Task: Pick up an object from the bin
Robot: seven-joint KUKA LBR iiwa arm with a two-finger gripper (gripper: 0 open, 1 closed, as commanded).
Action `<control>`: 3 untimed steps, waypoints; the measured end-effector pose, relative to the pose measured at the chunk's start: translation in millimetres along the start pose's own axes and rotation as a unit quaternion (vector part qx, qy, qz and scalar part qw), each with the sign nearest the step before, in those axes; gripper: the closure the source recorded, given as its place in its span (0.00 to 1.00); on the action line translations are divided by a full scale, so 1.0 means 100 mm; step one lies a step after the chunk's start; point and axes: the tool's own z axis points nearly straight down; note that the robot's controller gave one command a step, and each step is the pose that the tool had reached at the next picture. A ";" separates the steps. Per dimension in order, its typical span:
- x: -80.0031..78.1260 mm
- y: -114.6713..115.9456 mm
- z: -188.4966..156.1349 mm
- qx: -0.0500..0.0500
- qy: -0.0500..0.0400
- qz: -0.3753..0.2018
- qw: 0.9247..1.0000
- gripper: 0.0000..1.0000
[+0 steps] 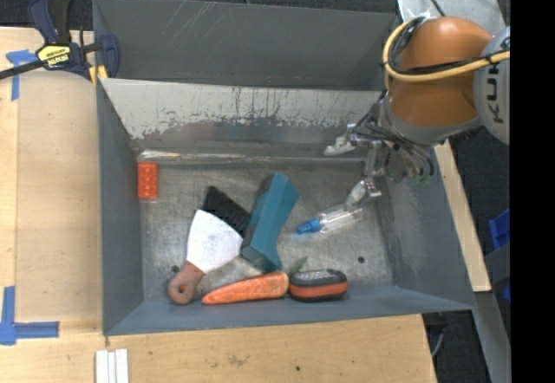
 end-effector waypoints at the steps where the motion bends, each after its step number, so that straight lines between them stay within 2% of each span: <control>1: 0.55 0.03 0.07 -0.002 0.007 -0.129 0.992 0.00; 2: 0.82 0.08 0.03 -0.002 0.006 -0.140 0.990 0.00; 3: 0.36 -0.02 0.18 -0.001 0.004 -0.132 0.991 0.00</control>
Offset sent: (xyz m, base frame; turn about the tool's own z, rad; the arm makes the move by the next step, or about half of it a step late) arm -0.0475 0.0072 -0.0177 -0.4068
